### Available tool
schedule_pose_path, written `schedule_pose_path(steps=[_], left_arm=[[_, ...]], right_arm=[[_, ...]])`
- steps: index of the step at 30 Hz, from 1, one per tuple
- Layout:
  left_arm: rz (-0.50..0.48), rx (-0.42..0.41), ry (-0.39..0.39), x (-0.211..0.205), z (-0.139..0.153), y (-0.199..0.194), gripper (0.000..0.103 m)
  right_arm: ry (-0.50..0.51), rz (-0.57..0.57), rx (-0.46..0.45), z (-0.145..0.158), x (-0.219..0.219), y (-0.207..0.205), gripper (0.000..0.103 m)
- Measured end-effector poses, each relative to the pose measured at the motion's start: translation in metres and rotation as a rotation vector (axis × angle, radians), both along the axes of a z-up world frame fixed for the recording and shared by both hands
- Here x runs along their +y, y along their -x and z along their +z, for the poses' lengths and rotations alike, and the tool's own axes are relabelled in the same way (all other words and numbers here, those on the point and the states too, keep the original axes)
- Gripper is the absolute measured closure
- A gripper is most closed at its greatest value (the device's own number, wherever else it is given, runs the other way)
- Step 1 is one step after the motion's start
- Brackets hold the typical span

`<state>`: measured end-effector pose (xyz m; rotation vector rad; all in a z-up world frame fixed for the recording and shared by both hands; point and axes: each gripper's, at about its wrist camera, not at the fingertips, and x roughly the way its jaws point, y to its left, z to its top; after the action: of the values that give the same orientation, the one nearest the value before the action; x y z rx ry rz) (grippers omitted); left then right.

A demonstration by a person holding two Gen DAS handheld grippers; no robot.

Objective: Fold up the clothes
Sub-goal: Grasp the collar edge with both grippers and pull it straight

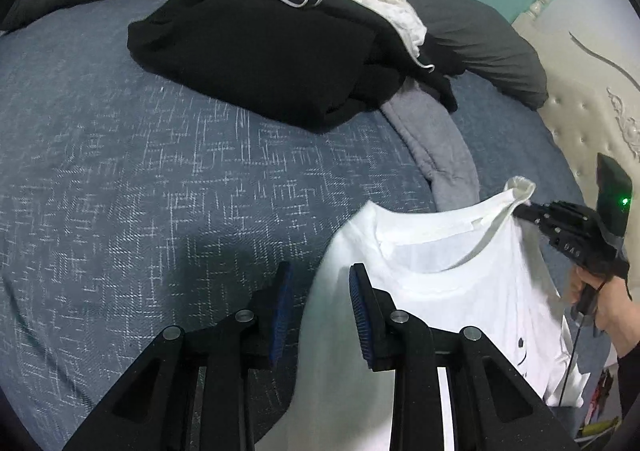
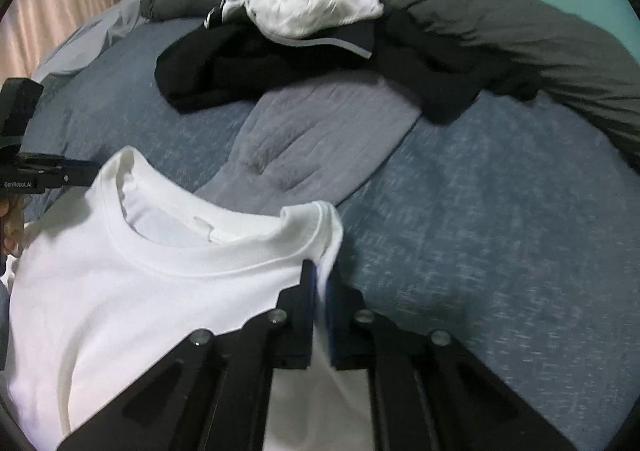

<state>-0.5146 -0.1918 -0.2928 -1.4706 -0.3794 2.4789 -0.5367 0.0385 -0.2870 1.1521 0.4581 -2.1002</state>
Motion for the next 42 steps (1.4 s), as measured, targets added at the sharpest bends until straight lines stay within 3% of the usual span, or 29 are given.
schedule_pose_path(steps=[8,16,19,26,28,29,32,37,42], left_arm=[[-0.028,-0.013,-0.018,0.003,0.001,-0.003,0.072],[-0.057,-0.009,-0.036,0.02,0.0,-0.001,0.071],[-0.095,0.0,-0.05,0.029,0.001,0.0,0.064],[-0.164,-0.037,-0.026,0.052,-0.015,0.006,0.064],[-0.187,-0.044,-0.008,0.059,-0.019,0.004,0.083],[-0.199,-0.045,0.008,0.062,-0.02,0.002,0.097],[-0.214,-0.016,0.078,0.07,-0.014,-0.003,0.099],[-0.12,0.109,0.184,0.054,0.028,-0.001,0.1],[-0.039,0.136,0.243,0.032,0.051,0.013,0.1]], right_arm=[[-0.028,-0.03,0.047,0.016,0.031,-0.005,0.099],[-0.035,-0.123,0.054,0.008,0.063,-0.005,0.099],[-0.025,-0.123,0.037,0.007,0.063,-0.006,0.099],[-0.019,-0.107,-0.001,-0.001,0.064,-0.004,0.099],[-0.017,-0.102,0.001,-0.001,0.066,-0.006,0.099],[-0.015,-0.101,0.003,-0.001,0.067,-0.007,0.099],[-0.001,-0.098,0.009,0.003,0.068,-0.009,0.099],[0.033,-0.096,0.024,0.016,0.06,-0.007,0.099],[0.052,-0.077,0.052,0.037,0.036,0.0,0.099]])
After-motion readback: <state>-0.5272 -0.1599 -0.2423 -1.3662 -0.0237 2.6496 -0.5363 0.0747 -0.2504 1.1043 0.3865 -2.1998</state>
